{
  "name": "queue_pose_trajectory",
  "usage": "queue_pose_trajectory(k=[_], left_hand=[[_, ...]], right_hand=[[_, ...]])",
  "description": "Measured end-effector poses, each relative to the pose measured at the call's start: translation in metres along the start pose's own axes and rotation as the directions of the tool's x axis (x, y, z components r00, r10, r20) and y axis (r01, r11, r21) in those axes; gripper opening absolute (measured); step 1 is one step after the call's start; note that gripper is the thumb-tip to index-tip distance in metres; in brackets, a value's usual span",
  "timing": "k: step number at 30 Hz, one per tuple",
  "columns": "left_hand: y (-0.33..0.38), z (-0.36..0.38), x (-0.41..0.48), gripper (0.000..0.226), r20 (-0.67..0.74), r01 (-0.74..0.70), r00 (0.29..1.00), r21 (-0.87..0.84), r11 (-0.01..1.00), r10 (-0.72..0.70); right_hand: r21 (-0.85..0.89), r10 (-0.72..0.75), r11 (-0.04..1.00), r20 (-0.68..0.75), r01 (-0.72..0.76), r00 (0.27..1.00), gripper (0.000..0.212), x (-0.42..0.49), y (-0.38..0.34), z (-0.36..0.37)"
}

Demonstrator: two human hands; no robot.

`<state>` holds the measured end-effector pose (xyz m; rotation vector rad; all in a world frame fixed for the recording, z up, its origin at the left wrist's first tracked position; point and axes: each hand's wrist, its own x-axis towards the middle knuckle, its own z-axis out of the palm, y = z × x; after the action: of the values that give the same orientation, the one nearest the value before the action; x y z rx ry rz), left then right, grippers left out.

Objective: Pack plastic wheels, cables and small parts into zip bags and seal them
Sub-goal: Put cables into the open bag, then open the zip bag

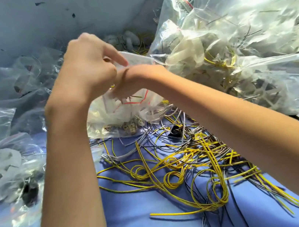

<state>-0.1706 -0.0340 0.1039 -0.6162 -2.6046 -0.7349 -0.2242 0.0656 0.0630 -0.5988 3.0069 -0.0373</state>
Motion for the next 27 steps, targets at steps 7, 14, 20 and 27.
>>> queue_pose_trajectory(k=[7, 14, 20, 27], left_hand=[[-0.010, 0.002, 0.003, 0.039, -0.099, 0.150, 0.984, 0.035, 0.988, -0.146], [-0.018, 0.002, 0.002, 0.045, -0.134, 0.225, 0.967, 0.033, 0.974, -0.219], [-0.019, 0.005, 0.003, 0.043, -0.040, 0.207, 0.978, 0.029, 0.978, -0.206], [-0.017, 0.005, 0.003, 0.051, 0.065, 0.092, 0.993, 0.047, 0.995, -0.095]], right_hand=[[0.157, -0.072, 0.955, -0.699, 0.251, 0.712, 0.017, -0.064, -0.005, 0.015], [0.077, -0.191, 0.976, -0.126, 0.201, 0.973, 0.023, -0.064, -0.006, 0.054], [0.288, -0.093, 0.953, -0.012, 0.093, 0.996, 0.009, -0.074, 0.022, 0.028], [0.151, 0.046, 0.987, 0.112, -0.062, 0.993, 0.026, -0.094, 0.043, 0.030]])
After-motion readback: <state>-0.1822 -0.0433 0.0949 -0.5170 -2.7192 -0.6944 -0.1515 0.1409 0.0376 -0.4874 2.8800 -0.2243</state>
